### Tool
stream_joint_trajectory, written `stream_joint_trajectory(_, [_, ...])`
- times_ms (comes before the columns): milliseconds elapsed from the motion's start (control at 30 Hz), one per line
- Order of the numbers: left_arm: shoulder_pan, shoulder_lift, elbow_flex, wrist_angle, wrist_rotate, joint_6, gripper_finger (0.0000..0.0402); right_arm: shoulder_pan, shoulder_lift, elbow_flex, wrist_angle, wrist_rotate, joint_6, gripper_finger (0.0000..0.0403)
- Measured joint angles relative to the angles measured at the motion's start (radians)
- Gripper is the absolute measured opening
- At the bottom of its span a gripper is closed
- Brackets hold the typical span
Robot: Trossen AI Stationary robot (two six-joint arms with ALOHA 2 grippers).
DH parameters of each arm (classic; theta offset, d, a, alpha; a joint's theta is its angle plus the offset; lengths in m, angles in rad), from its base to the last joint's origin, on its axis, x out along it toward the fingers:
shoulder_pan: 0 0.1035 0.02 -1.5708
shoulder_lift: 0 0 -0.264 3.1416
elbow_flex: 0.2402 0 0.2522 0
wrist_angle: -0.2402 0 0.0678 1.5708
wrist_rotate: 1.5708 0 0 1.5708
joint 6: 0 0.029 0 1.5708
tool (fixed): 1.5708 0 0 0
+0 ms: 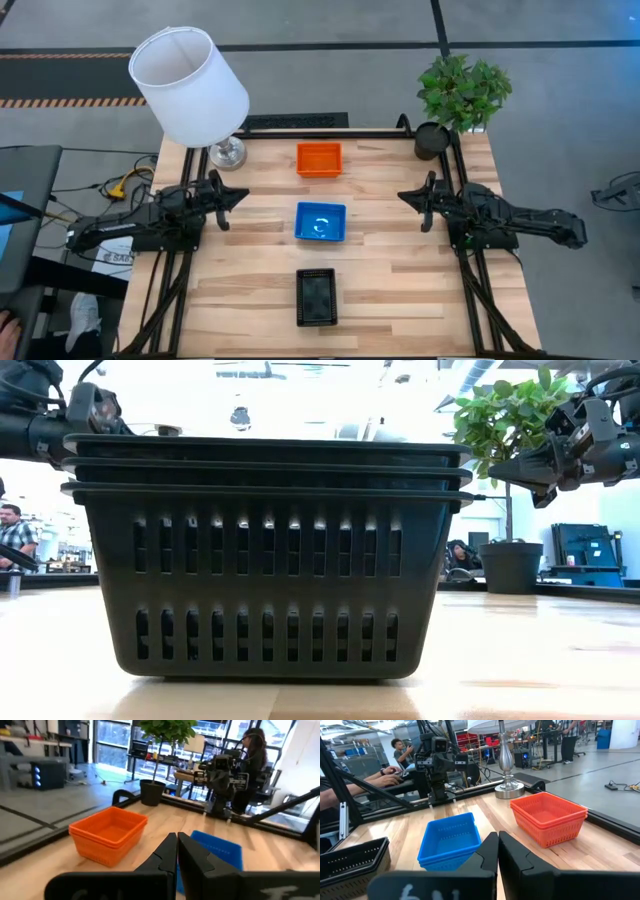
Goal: Stack baskets by color
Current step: Return to Home Position
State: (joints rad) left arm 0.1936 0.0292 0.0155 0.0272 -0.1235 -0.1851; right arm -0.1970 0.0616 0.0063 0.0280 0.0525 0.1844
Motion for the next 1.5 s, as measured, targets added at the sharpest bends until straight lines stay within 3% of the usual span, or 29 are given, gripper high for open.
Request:
stream_joint_trajectory(200, [0.0,0.0,0.001,-0.003,0.007,-0.047,0.0,0.0,0.0,0.0,0.002,0.0,-0.002,0.0032])
stream_joint_trajectory(433, [0.0,0.003,0.001,-0.005,0.006,0.13,0.0,0.0,0.0,0.0,0.003,0.0,-0.002,0.0032])
stream_joint_trajectory(1500, [0.0,0.003,0.002,-0.006,0.007,0.114,0.0,0.0,0.0,-0.001,0.005,0.0,0.0,0.0033])
